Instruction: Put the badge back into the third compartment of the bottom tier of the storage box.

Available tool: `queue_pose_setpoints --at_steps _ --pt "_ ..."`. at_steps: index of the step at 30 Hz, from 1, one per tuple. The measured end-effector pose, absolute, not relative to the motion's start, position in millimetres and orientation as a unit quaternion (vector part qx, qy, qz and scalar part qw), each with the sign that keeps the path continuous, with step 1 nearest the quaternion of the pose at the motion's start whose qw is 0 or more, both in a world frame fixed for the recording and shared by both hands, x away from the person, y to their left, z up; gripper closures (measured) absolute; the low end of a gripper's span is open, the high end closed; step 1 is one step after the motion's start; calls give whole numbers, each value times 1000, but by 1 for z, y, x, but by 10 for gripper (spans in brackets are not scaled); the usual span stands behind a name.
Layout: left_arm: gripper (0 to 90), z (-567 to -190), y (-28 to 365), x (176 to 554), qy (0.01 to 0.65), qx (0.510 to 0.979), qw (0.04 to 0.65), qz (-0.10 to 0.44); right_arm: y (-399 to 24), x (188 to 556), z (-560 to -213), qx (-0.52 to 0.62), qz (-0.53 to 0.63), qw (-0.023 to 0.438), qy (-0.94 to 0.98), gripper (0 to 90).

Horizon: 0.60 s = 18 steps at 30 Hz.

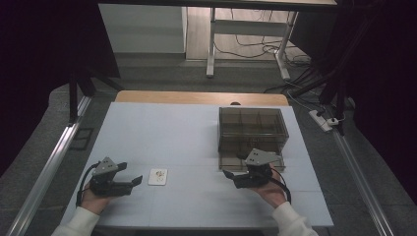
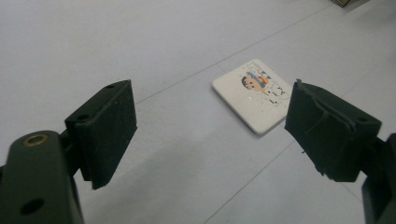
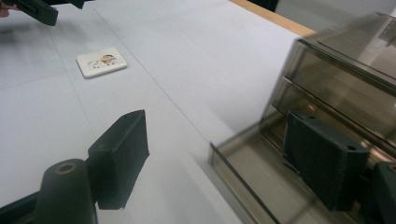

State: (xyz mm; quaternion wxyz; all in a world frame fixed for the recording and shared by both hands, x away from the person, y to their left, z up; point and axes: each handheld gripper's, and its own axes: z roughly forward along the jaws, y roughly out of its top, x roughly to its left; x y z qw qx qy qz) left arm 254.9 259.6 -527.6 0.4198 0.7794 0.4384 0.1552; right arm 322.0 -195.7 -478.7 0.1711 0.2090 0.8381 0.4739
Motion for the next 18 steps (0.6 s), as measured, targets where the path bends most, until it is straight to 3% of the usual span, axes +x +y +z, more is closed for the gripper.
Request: queue_pose_setpoints --at_steps 18 --pt "137 -527 260 255 433 779 426 152 -138 335 -480 178 460 148 857 245"
